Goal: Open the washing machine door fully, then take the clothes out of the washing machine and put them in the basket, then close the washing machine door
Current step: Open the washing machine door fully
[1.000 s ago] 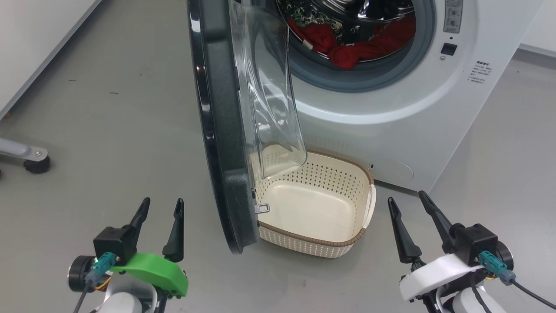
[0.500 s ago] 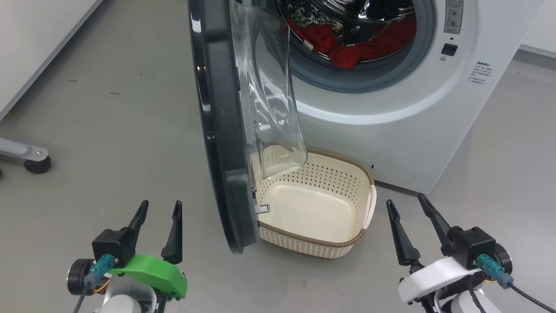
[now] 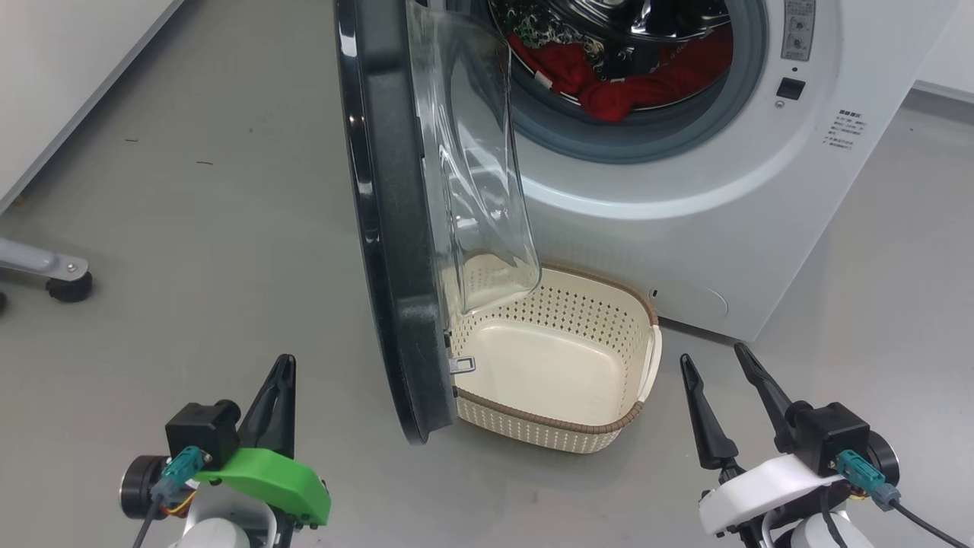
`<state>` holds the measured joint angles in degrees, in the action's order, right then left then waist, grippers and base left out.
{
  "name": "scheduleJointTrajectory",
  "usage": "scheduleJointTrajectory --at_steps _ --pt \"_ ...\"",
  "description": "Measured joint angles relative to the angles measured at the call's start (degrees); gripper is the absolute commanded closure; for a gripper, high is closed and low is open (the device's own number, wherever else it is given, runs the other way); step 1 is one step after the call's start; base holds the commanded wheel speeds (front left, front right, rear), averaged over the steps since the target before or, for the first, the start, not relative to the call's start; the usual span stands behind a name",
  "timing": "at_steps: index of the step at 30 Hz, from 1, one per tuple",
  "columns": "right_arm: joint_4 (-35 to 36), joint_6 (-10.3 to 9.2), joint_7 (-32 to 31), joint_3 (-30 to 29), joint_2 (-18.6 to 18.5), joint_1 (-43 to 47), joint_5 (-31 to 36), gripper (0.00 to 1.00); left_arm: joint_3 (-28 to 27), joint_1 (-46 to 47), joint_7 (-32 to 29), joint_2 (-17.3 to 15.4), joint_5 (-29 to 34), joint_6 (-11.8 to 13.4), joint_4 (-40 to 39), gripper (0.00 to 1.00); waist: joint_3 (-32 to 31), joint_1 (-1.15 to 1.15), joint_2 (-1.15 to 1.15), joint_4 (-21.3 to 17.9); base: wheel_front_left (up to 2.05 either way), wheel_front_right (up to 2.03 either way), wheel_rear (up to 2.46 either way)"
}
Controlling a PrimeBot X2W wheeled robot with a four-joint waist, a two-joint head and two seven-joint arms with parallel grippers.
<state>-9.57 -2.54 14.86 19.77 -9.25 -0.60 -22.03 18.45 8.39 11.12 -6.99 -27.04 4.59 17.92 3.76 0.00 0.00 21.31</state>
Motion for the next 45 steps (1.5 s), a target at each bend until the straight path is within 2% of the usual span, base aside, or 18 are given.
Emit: scheduleJointTrajectory --at_steps 14,29,35,38,45 --pt "-0.1 0.74 0.0 -2.2 0.9 0.5 1.1 0.00 0.1 -0.1 -0.4 -0.6 1.4 0.5 -5.0 1.00 -0.1 0.00 0.00 1.0 0.00 0.00 0.00" --pt "-1.2 1.97 0.0 -3.8 2.4 1.2 1.6 0.00 1.1 3.2 2.1 -1.2 5.6 0.6 -22.3 1.00 -1.6 0.00 0.00 1.7 0.00 0.00 0.00" --pt "-1.6 2.48 0.0 -4.0 3.2 2.2 2.0 0.00 4.6 3.4 2.1 -1.3 7.2 -1.5 -29.4 1.00 -2.5 0.00 0.00 1.3 0.00 0.00 0.00" --pt "-1.7 2.49 0.0 -4.3 3.5 2.5 2.1 0.00 8.1 3.4 1.8 -1.4 7.2 -3.3 -32.4 1.00 -2.8 0.00 0.00 1.0 0.00 0.00 0.00" --pt "-1.7 3.09 0.0 -4.4 3.8 2.5 2.9 0.00 13.7 2.1 -3.4 -1.3 6.0 -5.8 -34.3 1.00 -2.6 0.00 0.00 0.4 0.00 0.00 0.00"
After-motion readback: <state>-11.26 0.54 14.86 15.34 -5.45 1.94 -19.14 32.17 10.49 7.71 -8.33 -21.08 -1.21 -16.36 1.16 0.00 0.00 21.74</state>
